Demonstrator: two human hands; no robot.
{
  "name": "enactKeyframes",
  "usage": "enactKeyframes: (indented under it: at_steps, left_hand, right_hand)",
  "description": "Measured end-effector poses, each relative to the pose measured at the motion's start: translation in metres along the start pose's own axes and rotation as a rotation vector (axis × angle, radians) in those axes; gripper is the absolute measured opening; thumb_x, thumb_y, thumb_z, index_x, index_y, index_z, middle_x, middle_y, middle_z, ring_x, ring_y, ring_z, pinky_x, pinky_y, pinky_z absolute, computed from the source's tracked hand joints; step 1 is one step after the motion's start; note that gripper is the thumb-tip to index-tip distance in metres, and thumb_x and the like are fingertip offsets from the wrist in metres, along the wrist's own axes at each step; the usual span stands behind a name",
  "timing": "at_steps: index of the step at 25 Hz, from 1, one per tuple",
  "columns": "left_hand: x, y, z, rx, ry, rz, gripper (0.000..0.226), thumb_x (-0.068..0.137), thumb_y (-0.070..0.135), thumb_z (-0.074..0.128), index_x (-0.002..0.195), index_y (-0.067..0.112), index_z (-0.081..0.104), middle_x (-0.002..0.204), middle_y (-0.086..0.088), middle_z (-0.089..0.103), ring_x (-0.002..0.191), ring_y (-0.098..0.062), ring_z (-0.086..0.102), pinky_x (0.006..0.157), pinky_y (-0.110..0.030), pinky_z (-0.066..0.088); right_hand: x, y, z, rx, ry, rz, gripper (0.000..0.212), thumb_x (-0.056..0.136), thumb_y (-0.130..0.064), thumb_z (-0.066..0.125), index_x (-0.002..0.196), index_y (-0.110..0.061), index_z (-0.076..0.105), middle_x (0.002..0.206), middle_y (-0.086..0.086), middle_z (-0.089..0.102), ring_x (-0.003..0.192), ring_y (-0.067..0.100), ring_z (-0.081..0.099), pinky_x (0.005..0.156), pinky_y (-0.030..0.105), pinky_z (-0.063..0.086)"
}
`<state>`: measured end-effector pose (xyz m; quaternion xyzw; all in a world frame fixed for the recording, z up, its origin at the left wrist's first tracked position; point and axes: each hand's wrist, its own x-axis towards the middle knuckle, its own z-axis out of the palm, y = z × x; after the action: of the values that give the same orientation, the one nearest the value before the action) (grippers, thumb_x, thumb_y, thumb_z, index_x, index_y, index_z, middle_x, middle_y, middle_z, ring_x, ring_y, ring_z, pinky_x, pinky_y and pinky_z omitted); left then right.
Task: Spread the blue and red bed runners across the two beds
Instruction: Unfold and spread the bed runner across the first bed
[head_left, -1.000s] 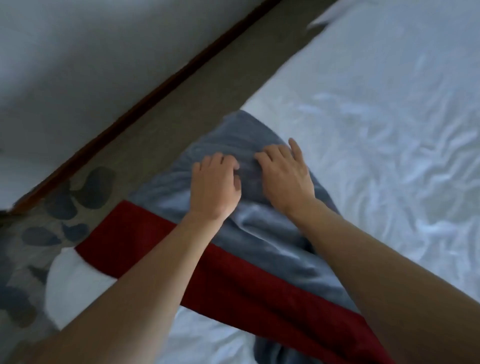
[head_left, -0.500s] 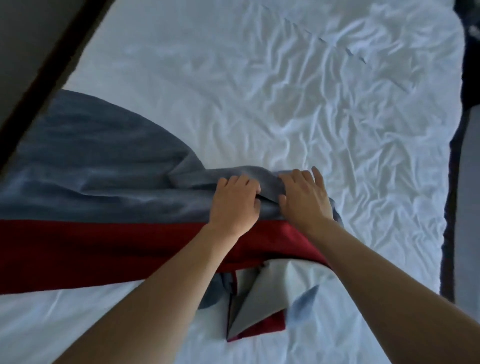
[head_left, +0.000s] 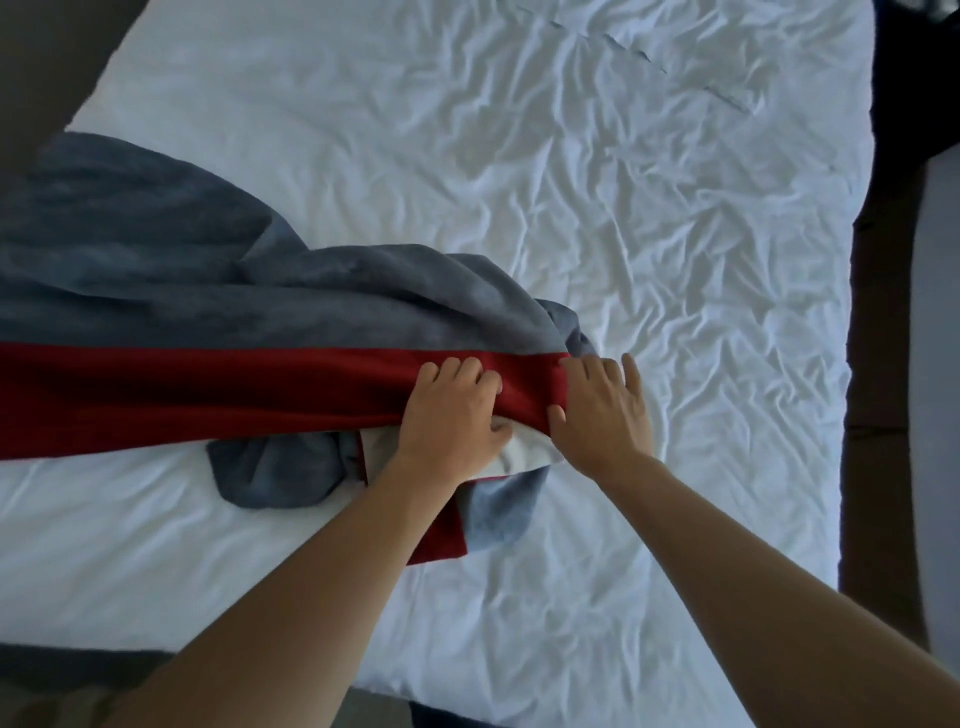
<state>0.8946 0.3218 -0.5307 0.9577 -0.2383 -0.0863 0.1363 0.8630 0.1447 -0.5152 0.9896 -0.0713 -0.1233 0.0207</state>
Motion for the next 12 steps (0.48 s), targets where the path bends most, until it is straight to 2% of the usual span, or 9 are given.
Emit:
enactKeyframes:
  at_steps: [3, 7, 9, 12]
  left_hand:
    - [-0.023, 0.012, 0.004, 0.063, 0.050, -0.035, 0.023, 0.076, 0.039, 0.062, 0.088, 0.022, 0.054, 0.086, 0.002, 0.053, 0.083, -0.020, 0.049, 0.078, -0.036, 0.035]
    - [-0.062, 0.015, 0.010, 0.122, -0.012, -0.013, 0.032, 0.074, 0.045, 0.066, 0.094, 0.021, 0.059, 0.091, 0.001, 0.058, 0.089, -0.022, 0.053, 0.082, -0.036, 0.038]
    - [-0.074, 0.008, 0.014, 0.189, -0.021, -0.012, 0.034, 0.077, 0.039, 0.065, 0.105, 0.019, 0.058, 0.100, 0.000, 0.059, 0.097, -0.023, 0.054, 0.084, -0.036, 0.040]
    - [-0.073, -0.005, 0.016, 0.233, -0.001, 0.014, 0.028, 0.084, 0.034, 0.061, 0.107, 0.019, 0.059, 0.102, 0.000, 0.059, 0.098, -0.022, 0.053, 0.083, -0.037, 0.040]
  right_hand:
    - [-0.028, 0.001, 0.008, 0.155, 0.109, -0.046, 0.026, 0.080, -0.024, 0.063, 0.105, -0.015, 0.062, 0.104, 0.004, 0.062, 0.107, 0.027, 0.056, 0.120, 0.045, 0.021]
    - [-0.061, -0.009, 0.020, 0.230, 0.233, -0.231, 0.018, 0.077, -0.023, 0.068, 0.091, -0.012, 0.066, 0.086, 0.003, 0.059, 0.087, 0.026, 0.056, 0.115, 0.047, 0.031]
    - [-0.074, -0.018, 0.029, 0.233, 0.262, -0.283, 0.016, 0.075, -0.017, 0.070, 0.090, -0.012, 0.067, 0.085, 0.003, 0.060, 0.084, 0.027, 0.056, 0.114, 0.048, 0.033]
    - [-0.088, -0.032, 0.041, 0.175, 0.270, -0.308, 0.025, 0.078, -0.013, 0.061, 0.102, -0.014, 0.068, 0.090, 0.004, 0.063, 0.089, 0.026, 0.058, 0.115, 0.050, 0.032]
